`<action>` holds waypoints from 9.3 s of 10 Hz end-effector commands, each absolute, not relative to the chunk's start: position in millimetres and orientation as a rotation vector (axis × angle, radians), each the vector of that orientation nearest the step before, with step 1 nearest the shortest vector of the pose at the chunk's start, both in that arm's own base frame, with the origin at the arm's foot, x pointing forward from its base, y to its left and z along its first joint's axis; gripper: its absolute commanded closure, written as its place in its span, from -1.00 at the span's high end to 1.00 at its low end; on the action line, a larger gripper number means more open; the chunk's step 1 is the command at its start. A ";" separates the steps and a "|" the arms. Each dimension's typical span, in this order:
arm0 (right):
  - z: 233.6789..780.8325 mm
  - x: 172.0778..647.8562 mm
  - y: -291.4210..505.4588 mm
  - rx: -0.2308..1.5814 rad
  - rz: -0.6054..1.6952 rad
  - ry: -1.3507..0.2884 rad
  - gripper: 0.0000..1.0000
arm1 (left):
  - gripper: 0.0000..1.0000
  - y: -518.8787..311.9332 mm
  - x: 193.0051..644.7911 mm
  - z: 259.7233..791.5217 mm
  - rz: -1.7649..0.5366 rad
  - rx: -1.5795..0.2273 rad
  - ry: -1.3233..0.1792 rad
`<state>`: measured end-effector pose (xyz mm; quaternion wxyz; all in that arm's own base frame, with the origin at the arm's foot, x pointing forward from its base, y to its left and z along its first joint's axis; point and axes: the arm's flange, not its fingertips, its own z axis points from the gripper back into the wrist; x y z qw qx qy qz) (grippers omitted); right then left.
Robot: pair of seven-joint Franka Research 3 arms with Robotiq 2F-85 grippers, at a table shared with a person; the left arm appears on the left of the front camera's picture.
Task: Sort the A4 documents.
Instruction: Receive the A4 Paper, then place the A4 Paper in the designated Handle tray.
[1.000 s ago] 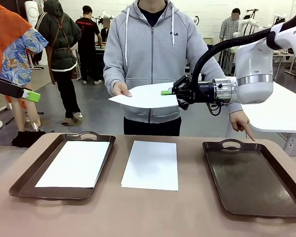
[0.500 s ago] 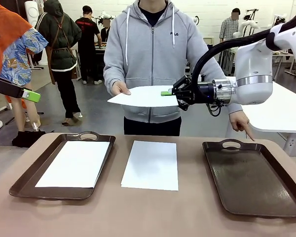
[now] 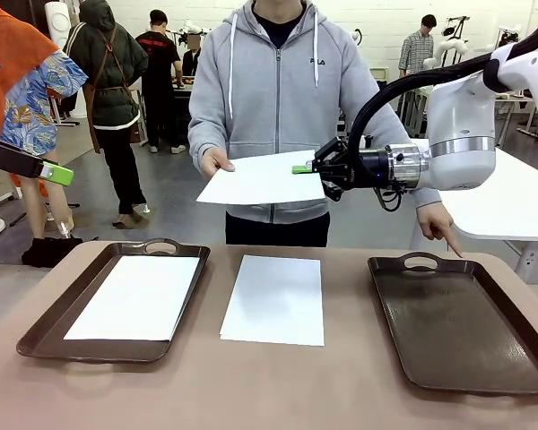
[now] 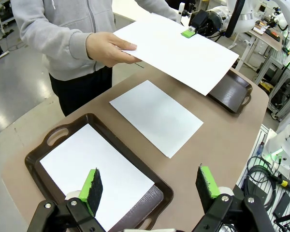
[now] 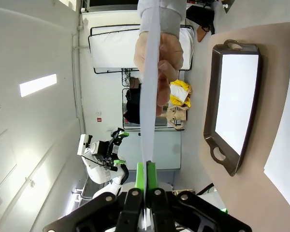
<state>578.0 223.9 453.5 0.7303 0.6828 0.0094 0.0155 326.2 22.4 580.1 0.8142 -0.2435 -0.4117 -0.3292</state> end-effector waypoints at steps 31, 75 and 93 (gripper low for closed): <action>381.8 470.2 -25.3 1.010 -0.049 -0.060 -0.98 | 1.00 22.4 326.7 579.5 -0.708 -0.524 -0.879; 334.4 531.8 -69.4 0.484 -0.039 -0.001 -0.35 | 1.00 22.4 326.7 579.5 -0.708 -0.524 -0.879; 348.3 533.0 -78.4 0.439 -0.047 -0.009 1.00 | 1.00 22.4 326.7 579.5 -0.708 -0.524 -0.879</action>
